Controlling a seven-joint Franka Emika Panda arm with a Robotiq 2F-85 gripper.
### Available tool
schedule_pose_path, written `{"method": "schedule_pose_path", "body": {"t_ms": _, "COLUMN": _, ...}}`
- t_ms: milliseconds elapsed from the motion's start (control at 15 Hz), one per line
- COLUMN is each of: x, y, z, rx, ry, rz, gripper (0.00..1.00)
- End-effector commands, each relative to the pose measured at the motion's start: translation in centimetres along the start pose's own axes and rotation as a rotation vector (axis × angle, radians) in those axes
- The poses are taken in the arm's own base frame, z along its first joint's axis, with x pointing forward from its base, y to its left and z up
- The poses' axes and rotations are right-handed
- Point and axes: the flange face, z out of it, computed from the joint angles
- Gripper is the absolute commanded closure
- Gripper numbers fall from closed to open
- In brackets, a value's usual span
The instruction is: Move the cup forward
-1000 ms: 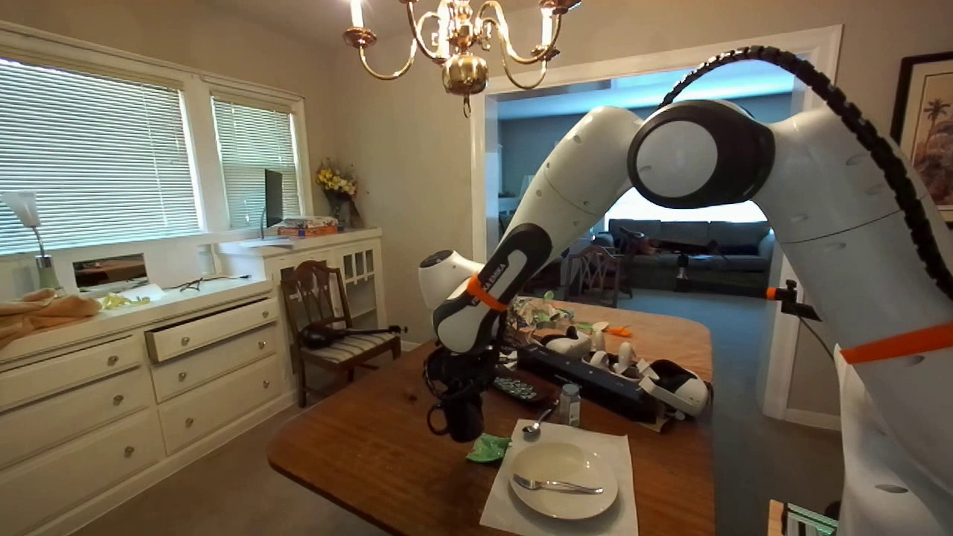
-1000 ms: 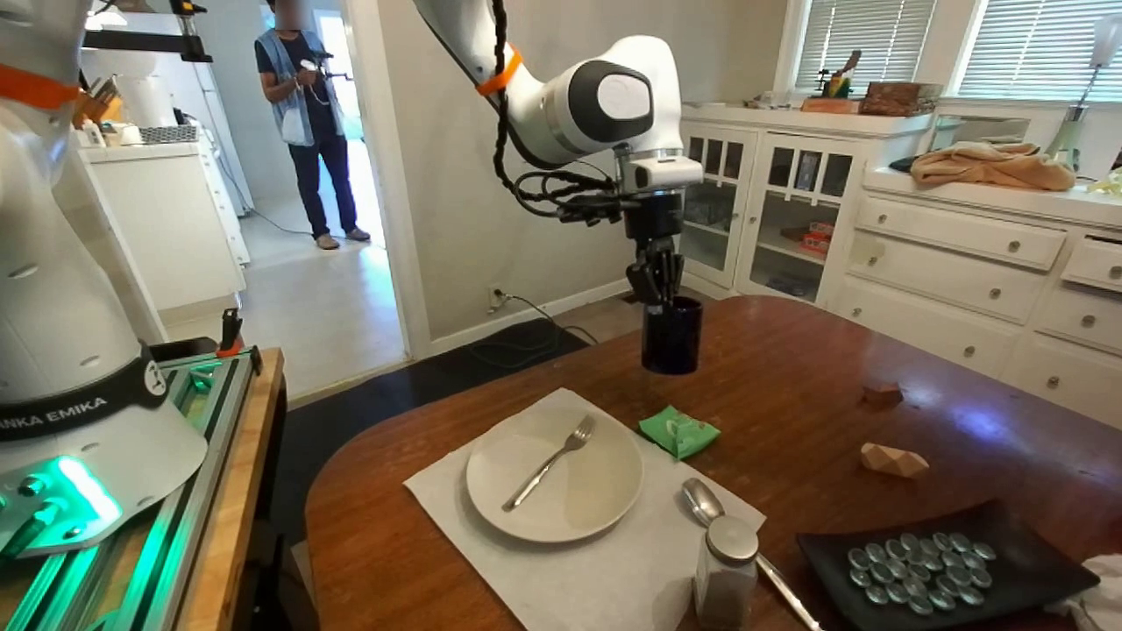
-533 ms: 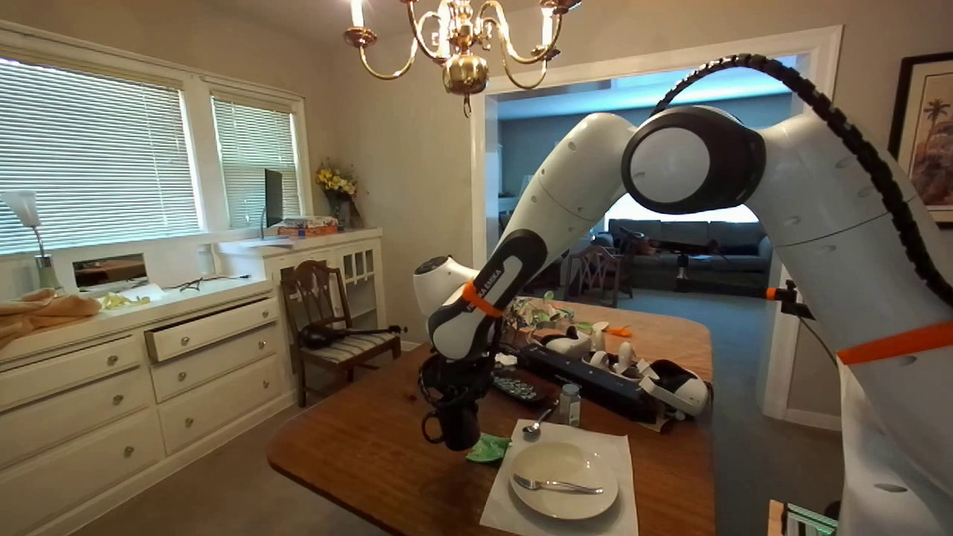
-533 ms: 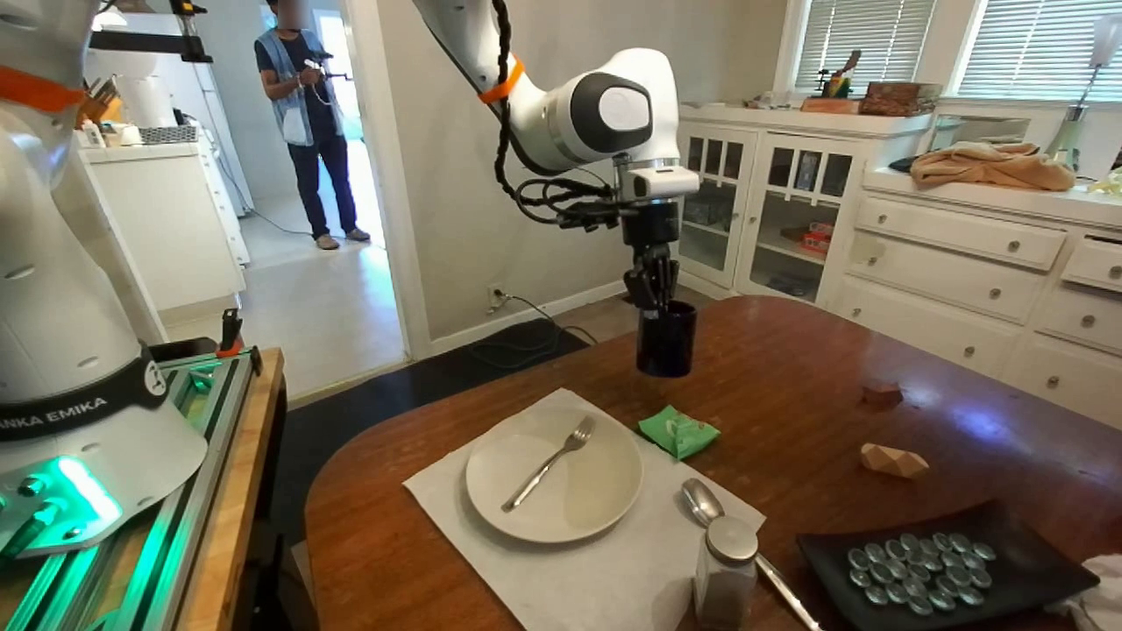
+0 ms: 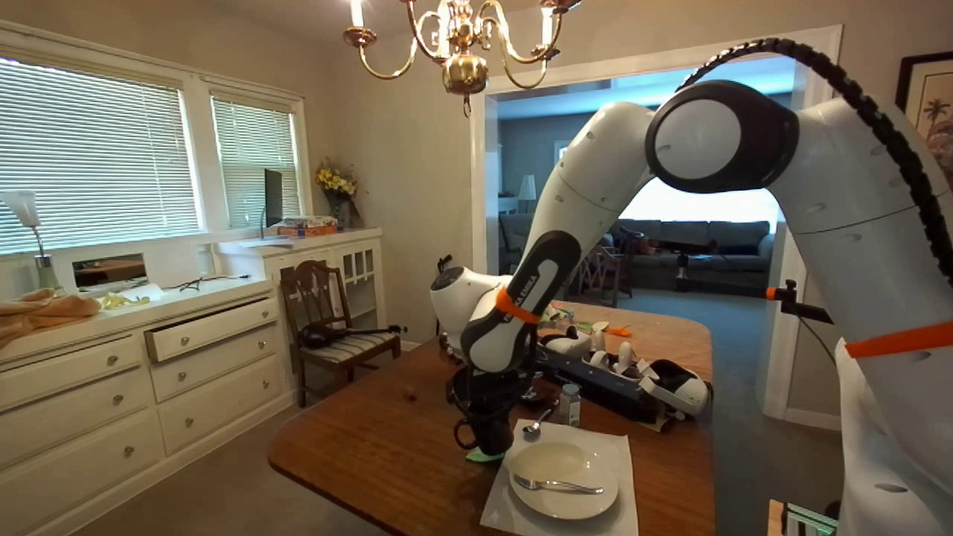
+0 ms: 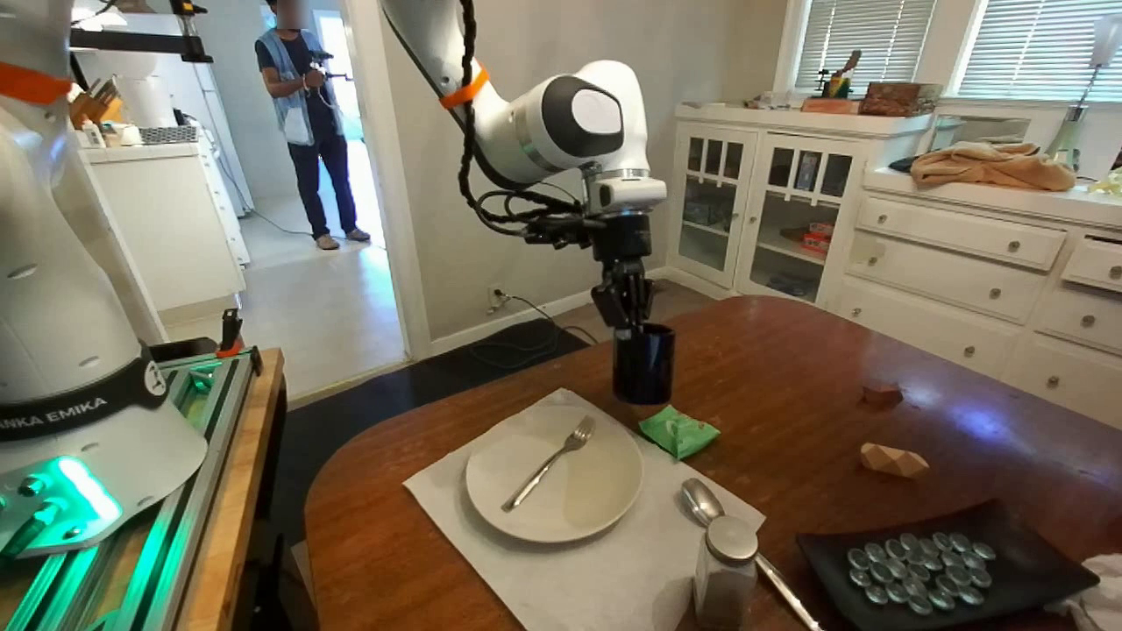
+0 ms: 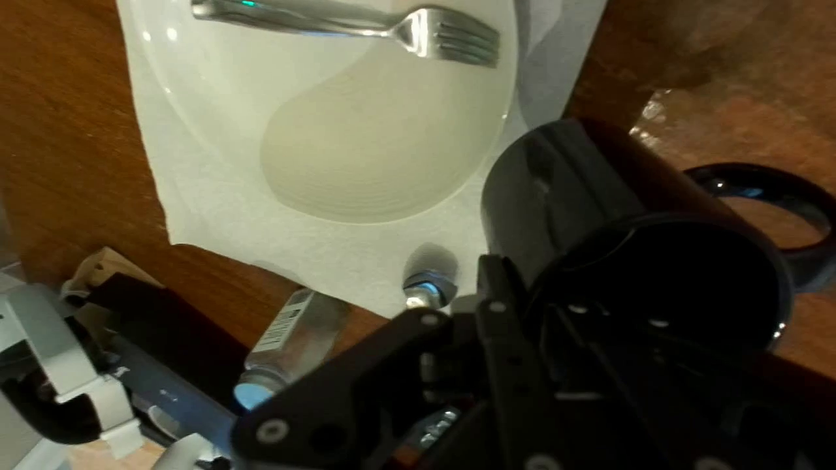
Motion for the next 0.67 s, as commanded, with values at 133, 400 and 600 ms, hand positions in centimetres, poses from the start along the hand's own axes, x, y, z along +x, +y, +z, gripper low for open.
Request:
{"method": "schedule_pose_path", "body": {"t_ms": 133, "x": -1.9, "y": 9.1, "z": -1.9, "rx": 0.029, "ry": 0.084, "rz": 0.193, "gripper": 0.98}}
{"method": "schedule_pose_path", "body": {"t_ms": 400, "x": -1.8, "y": 15.8, "z": 0.0, "rx": 0.056, "ry": 0.105, "rz": 0.272, "gripper": 0.98}}
{"method": "schedule_pose_path", "body": {"t_ms": 600, "x": -0.7, "y": 20.9, "z": 2.4, "rx": 0.125, "ry": 0.092, "rz": 0.340, "gripper": 0.98}}
